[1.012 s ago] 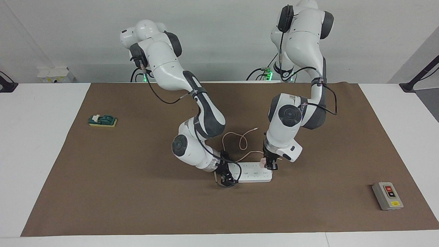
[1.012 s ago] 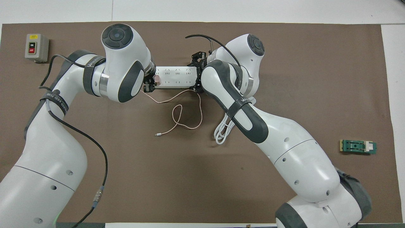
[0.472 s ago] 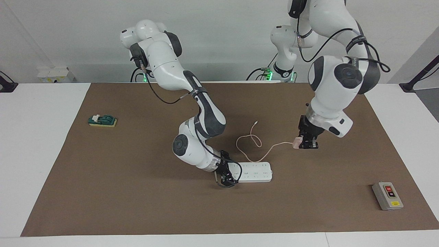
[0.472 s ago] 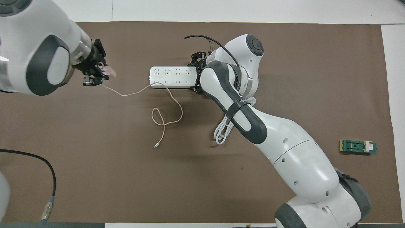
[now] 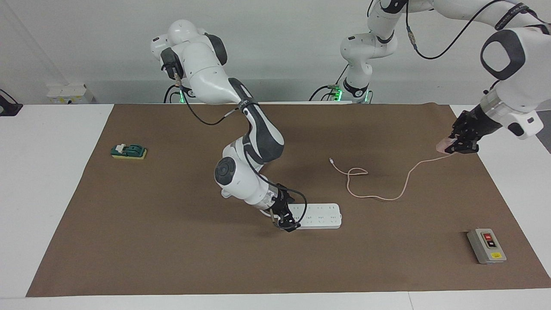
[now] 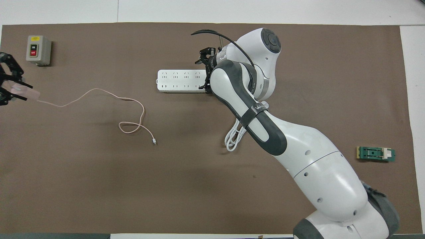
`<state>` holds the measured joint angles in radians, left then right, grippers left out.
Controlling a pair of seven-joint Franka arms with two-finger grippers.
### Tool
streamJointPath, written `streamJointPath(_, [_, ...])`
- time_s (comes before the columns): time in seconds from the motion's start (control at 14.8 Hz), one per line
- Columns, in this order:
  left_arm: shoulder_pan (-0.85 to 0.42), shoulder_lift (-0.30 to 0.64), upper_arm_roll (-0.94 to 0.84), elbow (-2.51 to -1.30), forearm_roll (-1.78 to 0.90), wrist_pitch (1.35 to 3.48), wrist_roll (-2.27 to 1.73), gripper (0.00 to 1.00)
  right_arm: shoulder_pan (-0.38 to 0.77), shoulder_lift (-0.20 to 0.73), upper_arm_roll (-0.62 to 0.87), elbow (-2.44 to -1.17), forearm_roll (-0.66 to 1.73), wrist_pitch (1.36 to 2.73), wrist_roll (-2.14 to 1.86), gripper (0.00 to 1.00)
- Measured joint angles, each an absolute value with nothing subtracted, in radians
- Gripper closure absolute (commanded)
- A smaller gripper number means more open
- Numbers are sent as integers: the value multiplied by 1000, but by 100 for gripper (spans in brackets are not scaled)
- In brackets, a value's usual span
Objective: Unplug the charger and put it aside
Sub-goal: 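Pull the pink charger out of the strip with the left gripper, then set the charger down with the left gripper while the right gripper withdraws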
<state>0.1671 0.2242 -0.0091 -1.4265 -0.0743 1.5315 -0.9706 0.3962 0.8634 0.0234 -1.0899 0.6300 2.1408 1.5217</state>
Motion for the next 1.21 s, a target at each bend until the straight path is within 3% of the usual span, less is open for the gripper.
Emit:
streamJointPath(0.2, [208, 194, -9, -1529, -78, 1624, -860, 100, 388, 763, -26, -1120, 623, 2030, 1522, 0])
streamJointPath(0.4, [189, 135, -30, -1748, -78, 1855, -854, 100, 357, 659, -63, -1133, 565, 1890, 1506, 0])
streamJointPath(0.47, [173, 111, -35, -1845, -79, 1942, -854, 68, 332, 612, -64, -1137, 540, 1838, 1476, 0])
streamJointPath(0.54, [165, 93, -36, -1908, -79, 1996, -854, 1, 306, 574, -65, -1141, 520, 1794, 1432, 0])
streamJointPath(0.88, [161, 50, -36, -1963, -79, 2022, -846, 0, 197, 449, -67, -1159, 418, 1628, 1151, 0])
streamJointPath(1.21, [149, 41, -38, -1869, -78, 1916, -820, 0, 129, 383, -67, -1163, 255, 1511, 740, 0])
